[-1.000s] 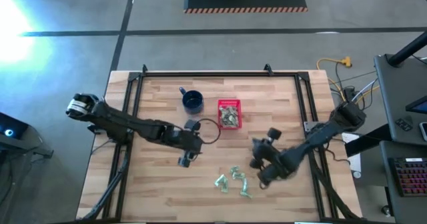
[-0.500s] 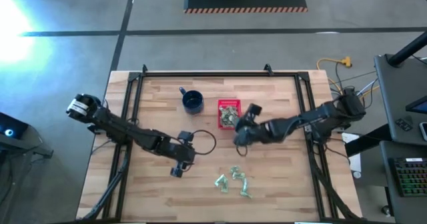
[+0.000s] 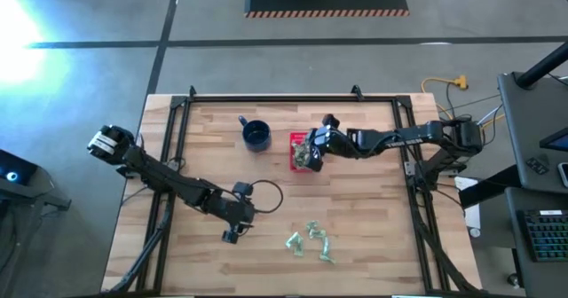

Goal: Pick and place items into bin
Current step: Put the green stevia packet into the red bin

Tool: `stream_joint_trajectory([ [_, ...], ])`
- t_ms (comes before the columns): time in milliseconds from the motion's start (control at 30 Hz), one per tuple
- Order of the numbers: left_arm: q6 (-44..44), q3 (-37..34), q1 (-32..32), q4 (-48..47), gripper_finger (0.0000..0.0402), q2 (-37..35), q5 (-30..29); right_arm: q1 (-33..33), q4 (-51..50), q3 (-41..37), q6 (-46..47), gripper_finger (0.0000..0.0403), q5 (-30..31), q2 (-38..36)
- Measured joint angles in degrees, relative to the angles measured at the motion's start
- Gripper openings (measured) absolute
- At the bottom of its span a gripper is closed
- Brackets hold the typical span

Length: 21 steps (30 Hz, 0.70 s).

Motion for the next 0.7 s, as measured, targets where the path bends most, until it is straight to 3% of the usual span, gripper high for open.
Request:
stream_joint_trajectory([
  [333,5.37,-0.02,0.01,12.69,0.0187,0.07,-0.09,-0.47,-0.02,0.00,-1.88,0.0136,-0.98,0.00],
  [567,10.48,-0.20,0.02,19.63,0.0187,0.09,-0.07,1.48,-3.29,0.00,-3.94,0.0164,-16.36,-0.07],
  [700,10.99,-0.20,0.02,23.35,0.0187,1.54,-0.06,3.90,-7.11,0.00,-4.61,0.0160,-17.59,-0.07],
])
